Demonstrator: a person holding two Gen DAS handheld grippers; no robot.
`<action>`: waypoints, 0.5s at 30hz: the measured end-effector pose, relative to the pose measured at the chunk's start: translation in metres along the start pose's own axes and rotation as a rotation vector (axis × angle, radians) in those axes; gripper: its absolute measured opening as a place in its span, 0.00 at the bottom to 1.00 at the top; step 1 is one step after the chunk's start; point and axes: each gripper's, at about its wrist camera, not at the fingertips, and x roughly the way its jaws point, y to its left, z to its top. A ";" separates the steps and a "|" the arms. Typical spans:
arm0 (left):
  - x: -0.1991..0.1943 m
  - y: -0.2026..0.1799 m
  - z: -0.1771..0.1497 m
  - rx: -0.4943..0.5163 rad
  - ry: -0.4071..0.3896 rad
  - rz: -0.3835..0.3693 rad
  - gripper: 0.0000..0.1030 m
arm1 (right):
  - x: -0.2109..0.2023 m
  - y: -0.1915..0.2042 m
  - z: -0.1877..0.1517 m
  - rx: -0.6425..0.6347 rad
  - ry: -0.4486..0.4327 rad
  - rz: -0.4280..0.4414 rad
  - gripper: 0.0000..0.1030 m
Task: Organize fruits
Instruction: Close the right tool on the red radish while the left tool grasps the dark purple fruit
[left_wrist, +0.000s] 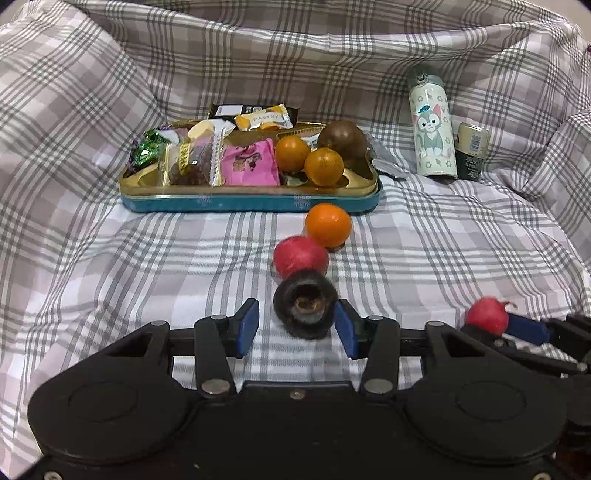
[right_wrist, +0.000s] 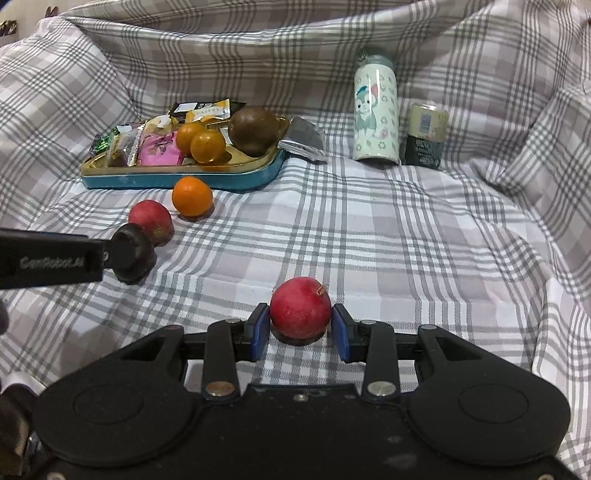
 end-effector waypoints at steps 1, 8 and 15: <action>0.001 -0.002 0.002 0.005 -0.001 0.002 0.52 | 0.000 0.000 0.000 0.003 0.002 0.001 0.37; 0.016 -0.011 0.004 0.024 0.018 0.017 0.52 | 0.002 0.000 0.000 0.014 0.003 0.006 0.37; 0.022 -0.013 0.004 0.033 0.021 0.036 0.52 | 0.006 -0.006 0.003 0.080 0.013 0.042 0.42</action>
